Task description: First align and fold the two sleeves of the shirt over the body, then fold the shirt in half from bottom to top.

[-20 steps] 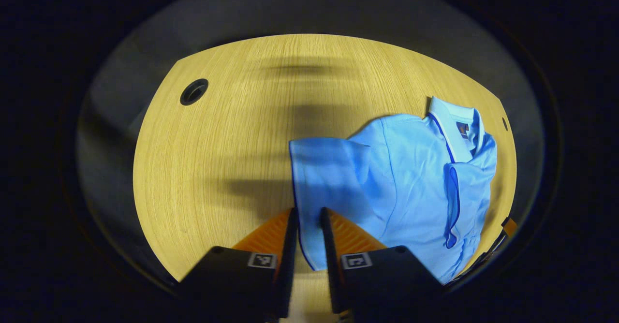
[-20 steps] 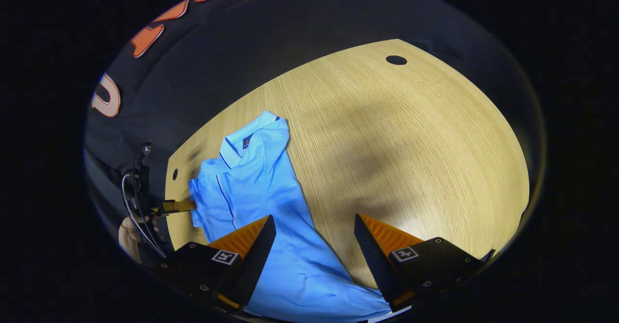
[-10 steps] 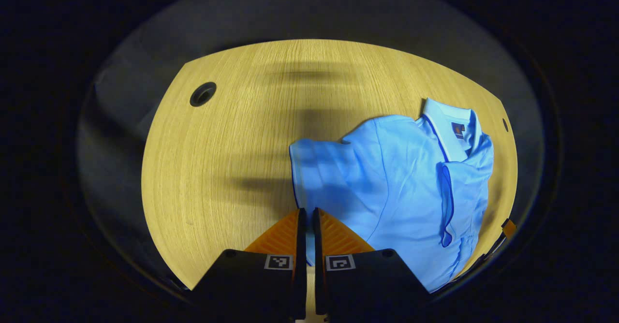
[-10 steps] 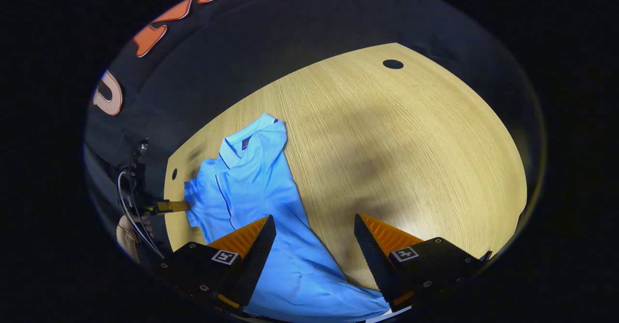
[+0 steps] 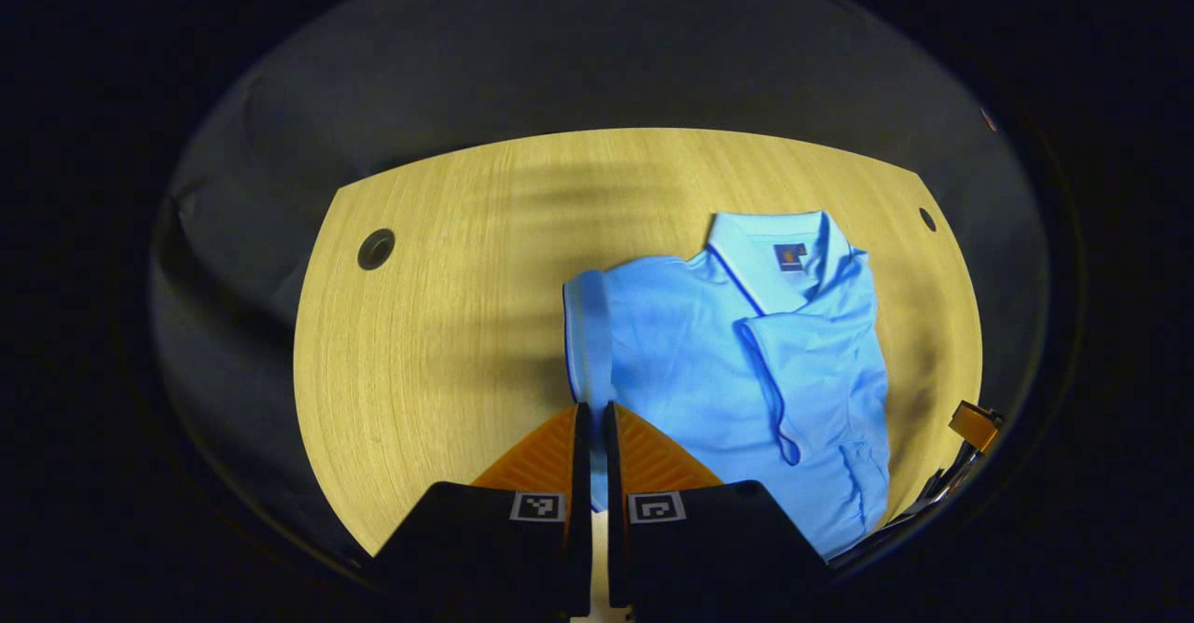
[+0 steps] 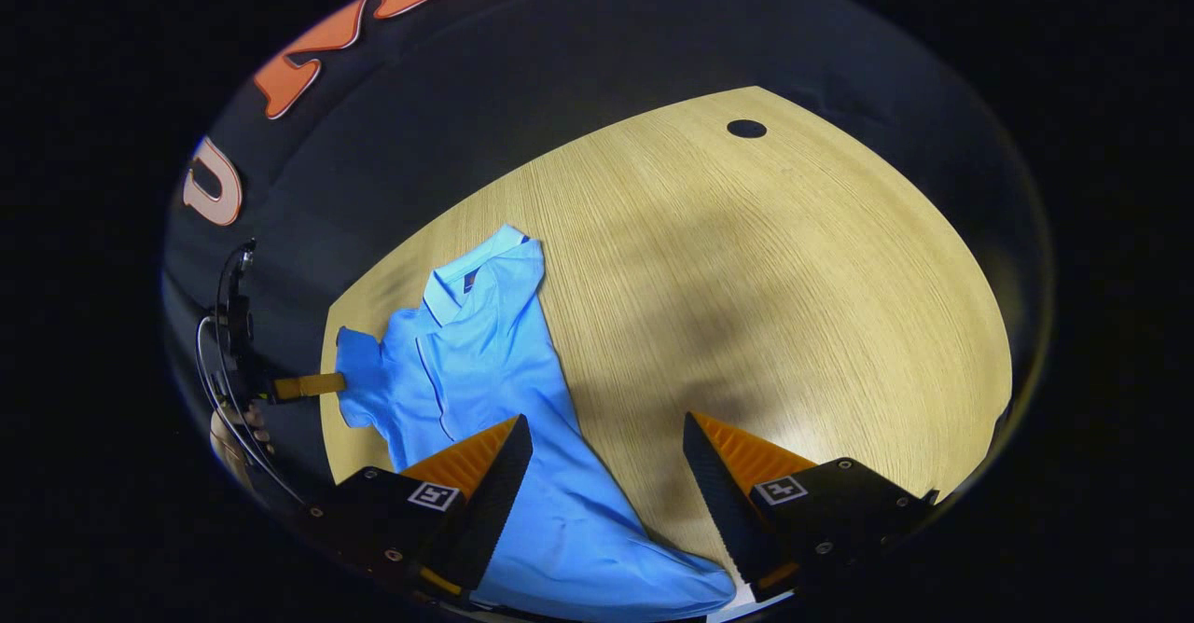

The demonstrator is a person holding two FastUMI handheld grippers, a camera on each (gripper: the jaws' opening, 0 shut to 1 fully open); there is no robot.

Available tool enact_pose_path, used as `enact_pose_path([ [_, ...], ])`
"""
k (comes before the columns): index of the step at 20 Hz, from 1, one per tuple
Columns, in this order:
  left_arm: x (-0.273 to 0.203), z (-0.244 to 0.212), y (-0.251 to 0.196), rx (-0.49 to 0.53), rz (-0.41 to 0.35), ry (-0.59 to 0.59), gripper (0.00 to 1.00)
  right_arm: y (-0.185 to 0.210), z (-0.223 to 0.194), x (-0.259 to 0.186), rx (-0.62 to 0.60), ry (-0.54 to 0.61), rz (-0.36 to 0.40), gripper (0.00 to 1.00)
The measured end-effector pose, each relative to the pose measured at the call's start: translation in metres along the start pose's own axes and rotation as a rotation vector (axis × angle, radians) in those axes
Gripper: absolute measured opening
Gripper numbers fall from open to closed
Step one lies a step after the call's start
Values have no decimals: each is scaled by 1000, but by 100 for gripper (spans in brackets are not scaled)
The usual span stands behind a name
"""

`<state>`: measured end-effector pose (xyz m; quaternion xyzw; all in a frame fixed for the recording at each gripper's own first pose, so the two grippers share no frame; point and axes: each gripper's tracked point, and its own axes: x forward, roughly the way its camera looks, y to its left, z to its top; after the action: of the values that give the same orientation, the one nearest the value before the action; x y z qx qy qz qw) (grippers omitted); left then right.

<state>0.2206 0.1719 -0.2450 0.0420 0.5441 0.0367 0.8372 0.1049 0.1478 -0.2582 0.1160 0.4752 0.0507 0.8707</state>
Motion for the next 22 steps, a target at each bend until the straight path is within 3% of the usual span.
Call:
enact_pose_path([
  [19,19,-2,-211,35,-212,33,13,-76,-5,-18,12,7,-8,99],
  [22,22,-6,-229,24,-248,26,65,-78,-10,-20,3,18,-10,99],
])
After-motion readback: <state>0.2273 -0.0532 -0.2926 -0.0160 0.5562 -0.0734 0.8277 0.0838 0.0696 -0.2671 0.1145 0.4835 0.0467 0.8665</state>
